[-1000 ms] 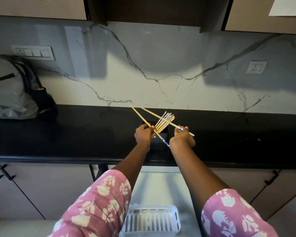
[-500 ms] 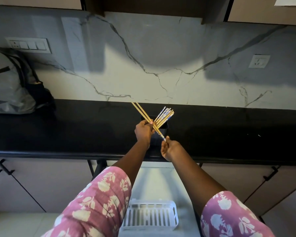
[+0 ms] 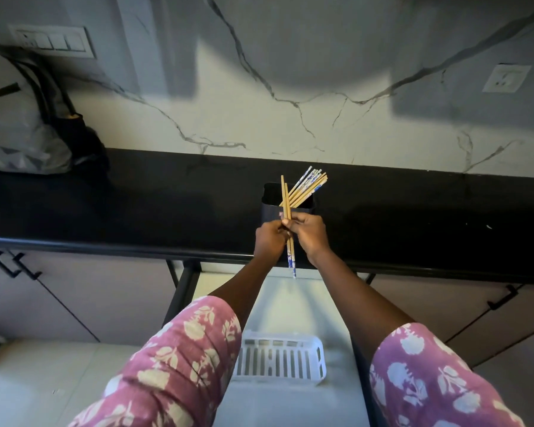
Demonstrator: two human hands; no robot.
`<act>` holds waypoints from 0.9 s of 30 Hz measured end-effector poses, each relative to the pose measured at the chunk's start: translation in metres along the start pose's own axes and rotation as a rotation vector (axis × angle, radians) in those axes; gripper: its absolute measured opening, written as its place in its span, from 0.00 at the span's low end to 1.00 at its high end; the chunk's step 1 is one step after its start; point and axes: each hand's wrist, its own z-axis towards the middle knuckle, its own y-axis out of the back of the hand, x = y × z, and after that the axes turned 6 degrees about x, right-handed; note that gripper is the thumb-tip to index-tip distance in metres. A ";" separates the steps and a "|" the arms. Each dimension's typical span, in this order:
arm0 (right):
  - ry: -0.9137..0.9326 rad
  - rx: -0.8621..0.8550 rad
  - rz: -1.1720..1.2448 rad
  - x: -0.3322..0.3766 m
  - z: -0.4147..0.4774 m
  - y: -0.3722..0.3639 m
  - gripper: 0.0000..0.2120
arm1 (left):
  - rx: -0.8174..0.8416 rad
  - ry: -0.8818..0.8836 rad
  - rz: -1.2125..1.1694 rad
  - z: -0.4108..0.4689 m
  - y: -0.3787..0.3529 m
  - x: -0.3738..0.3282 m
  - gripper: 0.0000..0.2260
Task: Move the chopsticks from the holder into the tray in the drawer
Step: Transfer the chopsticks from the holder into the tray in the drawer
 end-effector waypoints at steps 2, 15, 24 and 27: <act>-0.009 -0.022 -0.038 -0.011 -0.004 -0.004 0.11 | 0.054 0.010 0.003 -0.006 0.000 0.012 0.09; -0.054 0.048 -0.209 -0.075 -0.054 -0.027 0.07 | 0.050 0.163 0.505 -0.004 0.078 0.084 0.14; -0.137 0.067 -0.269 -0.150 -0.107 -0.043 0.07 | 0.079 0.166 0.772 0.034 0.112 0.120 0.25; -0.156 0.085 -0.395 -0.164 -0.112 -0.039 0.07 | 0.073 0.204 0.805 0.043 0.116 0.128 0.28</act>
